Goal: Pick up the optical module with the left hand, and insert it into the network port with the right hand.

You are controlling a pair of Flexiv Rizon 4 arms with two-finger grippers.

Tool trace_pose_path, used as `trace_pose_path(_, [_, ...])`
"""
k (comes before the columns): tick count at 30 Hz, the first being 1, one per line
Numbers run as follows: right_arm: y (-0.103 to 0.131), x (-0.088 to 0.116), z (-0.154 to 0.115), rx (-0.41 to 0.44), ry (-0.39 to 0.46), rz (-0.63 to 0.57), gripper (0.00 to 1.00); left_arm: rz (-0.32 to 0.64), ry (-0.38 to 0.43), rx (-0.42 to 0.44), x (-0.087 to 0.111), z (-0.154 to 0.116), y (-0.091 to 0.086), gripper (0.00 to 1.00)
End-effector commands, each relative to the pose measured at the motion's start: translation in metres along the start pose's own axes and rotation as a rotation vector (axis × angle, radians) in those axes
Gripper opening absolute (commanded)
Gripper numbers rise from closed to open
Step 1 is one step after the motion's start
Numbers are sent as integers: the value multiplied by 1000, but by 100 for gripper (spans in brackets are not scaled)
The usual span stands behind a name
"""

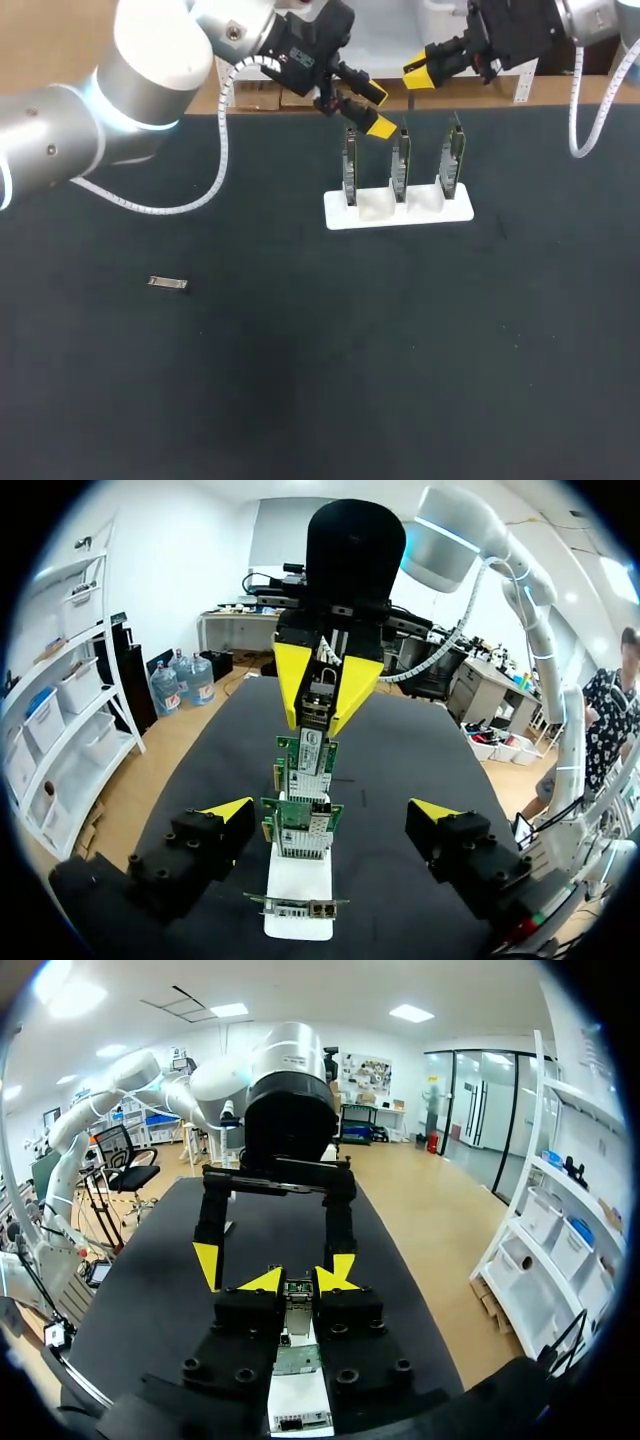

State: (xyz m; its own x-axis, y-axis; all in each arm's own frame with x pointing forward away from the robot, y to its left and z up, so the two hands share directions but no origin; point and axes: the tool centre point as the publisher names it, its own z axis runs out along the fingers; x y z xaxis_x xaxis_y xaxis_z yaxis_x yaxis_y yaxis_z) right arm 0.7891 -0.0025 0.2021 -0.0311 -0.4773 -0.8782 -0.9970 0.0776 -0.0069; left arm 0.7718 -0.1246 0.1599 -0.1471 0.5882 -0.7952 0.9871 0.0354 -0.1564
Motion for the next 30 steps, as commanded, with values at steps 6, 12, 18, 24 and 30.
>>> trace_pose_path(6, [0,1,-1,-1,0,1,0,-16,20,17,0,4,3,100])
trace_pose_path(12, [-1,0,0,-1,4,-2,0,-28,31,3,3,7,0,100])
trace_pose_path(18, [0,0,1,-3,8,-5,0,-26,47,5,3,10,-1,100])
trace_pose_path(24, [0,-1,1,-3,10,-6,0,-16,51,-2,1,8,-1,100])
trace_pose_path(30, [1,-1,1,0,10,-7,0,-16,56,-1,2,7,-2,100])
